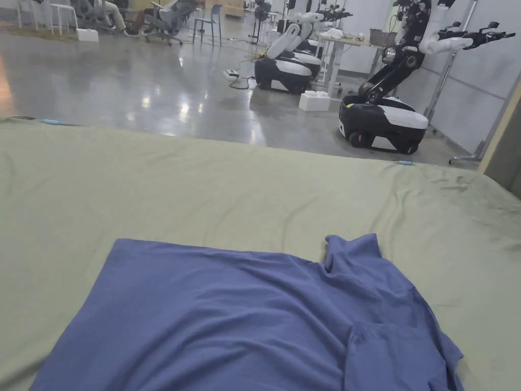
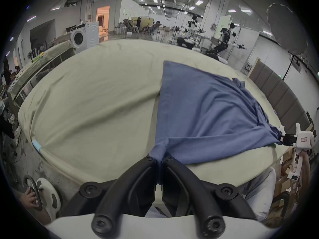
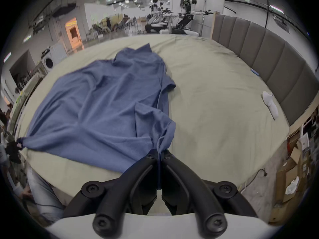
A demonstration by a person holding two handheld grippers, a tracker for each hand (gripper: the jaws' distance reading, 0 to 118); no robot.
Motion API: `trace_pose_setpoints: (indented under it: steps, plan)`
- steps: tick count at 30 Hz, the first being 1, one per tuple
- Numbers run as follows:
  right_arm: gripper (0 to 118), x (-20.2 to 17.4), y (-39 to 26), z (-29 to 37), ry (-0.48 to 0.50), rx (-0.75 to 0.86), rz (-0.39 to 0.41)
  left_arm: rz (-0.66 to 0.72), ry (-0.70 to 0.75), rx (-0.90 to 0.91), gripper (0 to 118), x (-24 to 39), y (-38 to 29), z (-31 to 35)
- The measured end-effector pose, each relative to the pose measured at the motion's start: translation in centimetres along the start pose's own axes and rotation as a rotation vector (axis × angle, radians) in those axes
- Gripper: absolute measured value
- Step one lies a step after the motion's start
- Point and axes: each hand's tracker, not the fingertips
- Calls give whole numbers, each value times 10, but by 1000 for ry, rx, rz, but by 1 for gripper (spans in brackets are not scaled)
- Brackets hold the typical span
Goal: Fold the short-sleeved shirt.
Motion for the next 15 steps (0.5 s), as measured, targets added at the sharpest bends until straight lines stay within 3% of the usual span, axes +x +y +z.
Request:
trace_pose_setpoints:
  steps: [6,10,13,14,15]
  plan:
    - [4,8,-9,-3,1,-49,-38,-48,38,-32,5,-8,2,0]
    - [4,4,-14,-14,-23,-111,5,-171,112,-87,5,-3,1,-6]
    - [4,5,-12,-17,-24,-109,11,-146,108,-104,5,-6,-1,-15]
    - [5,6,-10,-18,-22,-116,7,-130,107,-113,5,-6,-2,-18]
    - [19,6,-11,-17,-17,-116,3,-118,103,-116,5,-7,-2,-20]
